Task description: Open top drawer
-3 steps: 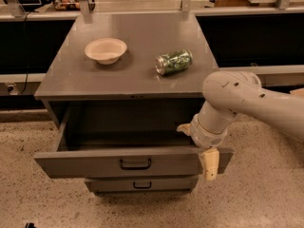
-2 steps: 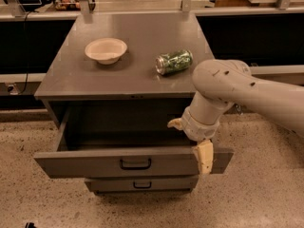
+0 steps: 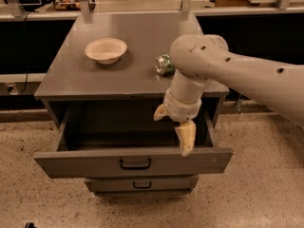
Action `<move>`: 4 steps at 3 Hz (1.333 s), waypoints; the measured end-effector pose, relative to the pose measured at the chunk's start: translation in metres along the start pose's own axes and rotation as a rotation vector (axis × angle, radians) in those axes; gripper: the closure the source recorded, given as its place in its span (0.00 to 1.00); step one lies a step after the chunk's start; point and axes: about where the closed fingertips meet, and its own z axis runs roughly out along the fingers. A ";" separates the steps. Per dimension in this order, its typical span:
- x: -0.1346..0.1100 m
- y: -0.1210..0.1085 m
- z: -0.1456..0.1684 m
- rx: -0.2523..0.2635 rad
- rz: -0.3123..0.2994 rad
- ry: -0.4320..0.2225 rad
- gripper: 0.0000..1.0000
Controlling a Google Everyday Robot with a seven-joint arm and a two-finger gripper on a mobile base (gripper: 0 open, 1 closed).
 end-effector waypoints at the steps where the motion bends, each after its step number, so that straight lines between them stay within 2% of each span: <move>1: 0.007 -0.017 0.000 0.025 0.025 0.025 0.42; 2: 0.020 -0.026 0.006 0.060 0.046 0.047 0.65; 3: 0.035 -0.029 0.012 0.120 0.072 0.064 0.89; 4: 0.056 -0.032 0.021 0.169 0.109 0.079 1.00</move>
Offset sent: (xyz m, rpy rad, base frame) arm 0.0493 -0.0086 -0.0177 -0.0138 -0.1158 -0.0961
